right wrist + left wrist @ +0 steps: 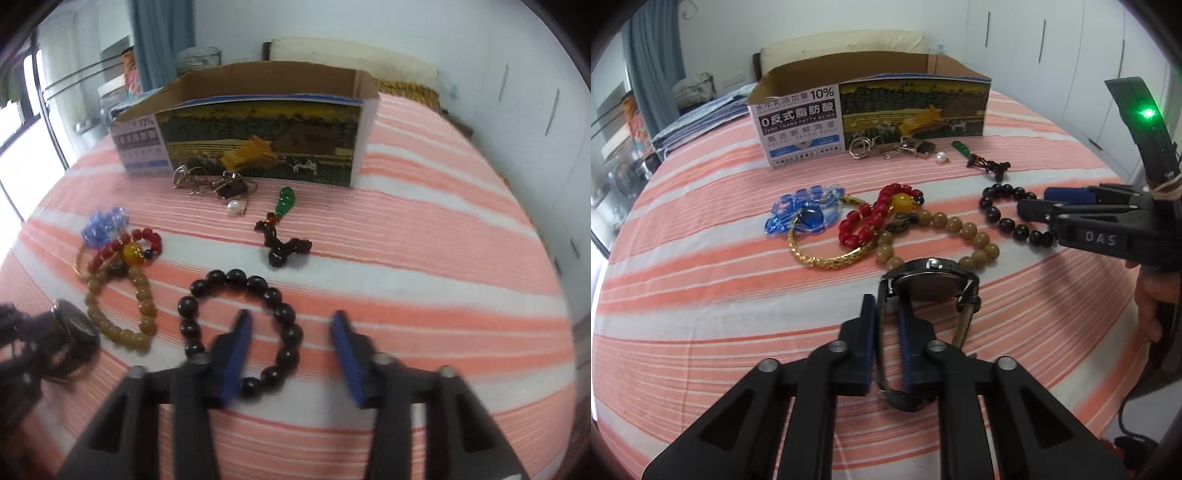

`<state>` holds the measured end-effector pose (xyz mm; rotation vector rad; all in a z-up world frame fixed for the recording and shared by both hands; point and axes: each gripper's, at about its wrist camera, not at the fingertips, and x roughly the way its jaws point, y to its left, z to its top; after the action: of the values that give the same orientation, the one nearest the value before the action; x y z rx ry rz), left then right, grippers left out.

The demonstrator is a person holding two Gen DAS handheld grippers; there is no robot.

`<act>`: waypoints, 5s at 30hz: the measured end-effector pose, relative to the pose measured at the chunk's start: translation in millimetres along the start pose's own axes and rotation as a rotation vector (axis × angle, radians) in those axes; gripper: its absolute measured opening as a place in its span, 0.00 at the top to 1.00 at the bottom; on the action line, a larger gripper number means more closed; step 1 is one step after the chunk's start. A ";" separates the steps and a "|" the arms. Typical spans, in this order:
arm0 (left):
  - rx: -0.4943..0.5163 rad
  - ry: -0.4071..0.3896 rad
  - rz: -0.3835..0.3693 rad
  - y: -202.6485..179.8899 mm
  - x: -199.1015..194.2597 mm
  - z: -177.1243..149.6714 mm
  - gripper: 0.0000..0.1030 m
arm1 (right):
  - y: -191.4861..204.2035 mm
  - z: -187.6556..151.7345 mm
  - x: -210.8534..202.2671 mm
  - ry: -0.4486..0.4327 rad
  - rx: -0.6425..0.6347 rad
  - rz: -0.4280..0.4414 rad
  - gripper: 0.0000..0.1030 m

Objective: Organize jewelry
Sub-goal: 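Grasp the wristwatch with left tool while right tool grasps black bead bracelet, then carry the watch and black bracelet into the box and release both, then withdraw both open tools from the box toward the remaining jewelry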

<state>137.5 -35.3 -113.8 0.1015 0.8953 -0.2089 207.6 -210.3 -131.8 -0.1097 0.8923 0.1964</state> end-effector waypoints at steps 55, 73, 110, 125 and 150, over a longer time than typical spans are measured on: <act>-0.256 -0.146 -0.081 74.5 -73.2 2.9 0.97 | -18.2 -6.9 -131.8 -0.215 0.100 0.126 0.88; -0.301 -0.197 -0.068 100.6 -90.7 21.0 0.98 | -14.7 7.6 -140.4 -0.235 0.062 0.125 0.88; -0.107 -0.126 0.010 114.3 71.5 251.6 0.87 | -17.0 253.4 34.8 -0.198 -0.097 0.050 0.67; -0.181 -0.273 0.113 126.2 -32.2 148.8 0.11 | -30.5 78.6 -74.3 -0.258 -0.034 -0.012 0.44; -0.308 -0.184 0.158 105.8 -84.0 -29.6 0.04 | 16.5 -91.3 -70.4 -0.129 0.131 -0.011 0.34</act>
<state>87.5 84.7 -66.4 -0.1314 0.7233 0.0676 91.4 -219.1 -133.9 0.0198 0.7731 0.1322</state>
